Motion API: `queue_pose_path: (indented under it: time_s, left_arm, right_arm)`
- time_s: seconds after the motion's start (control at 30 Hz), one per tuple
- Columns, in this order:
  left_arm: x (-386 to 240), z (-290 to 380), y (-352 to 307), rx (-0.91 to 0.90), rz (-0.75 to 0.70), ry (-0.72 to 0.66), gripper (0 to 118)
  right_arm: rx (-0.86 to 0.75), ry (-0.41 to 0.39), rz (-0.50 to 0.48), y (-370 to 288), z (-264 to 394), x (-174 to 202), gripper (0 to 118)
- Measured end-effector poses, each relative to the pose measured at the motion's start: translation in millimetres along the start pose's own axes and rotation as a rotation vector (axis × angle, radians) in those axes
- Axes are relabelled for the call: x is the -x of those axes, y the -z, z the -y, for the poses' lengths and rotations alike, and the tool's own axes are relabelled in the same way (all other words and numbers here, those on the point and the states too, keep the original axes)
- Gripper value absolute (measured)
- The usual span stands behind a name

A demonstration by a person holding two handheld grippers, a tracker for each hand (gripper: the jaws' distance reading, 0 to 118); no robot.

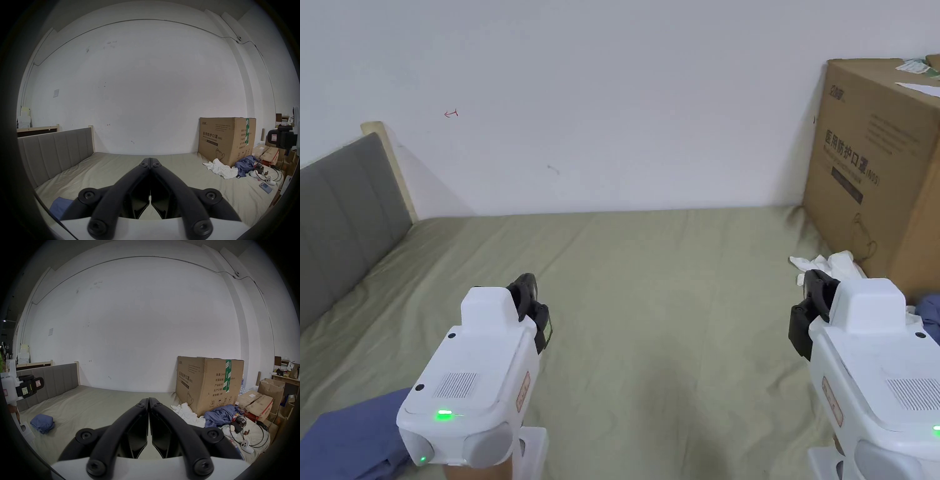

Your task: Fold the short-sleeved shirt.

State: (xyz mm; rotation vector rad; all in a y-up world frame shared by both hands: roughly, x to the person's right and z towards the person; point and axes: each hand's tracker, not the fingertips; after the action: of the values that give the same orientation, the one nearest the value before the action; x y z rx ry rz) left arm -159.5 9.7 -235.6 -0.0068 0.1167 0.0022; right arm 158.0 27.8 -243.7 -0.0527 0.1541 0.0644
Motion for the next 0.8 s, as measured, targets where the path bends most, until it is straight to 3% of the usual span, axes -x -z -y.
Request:
queue_pose_path:
  time_s: [0.8]
  left_arm:
    - [3.5, -0.1, -4.6, 0.002, 0.013, -0.014, 0]
  right_arm:
    - [-0.002, 0.002, 0.007, 2.3, 2.1, -3.9, 0]
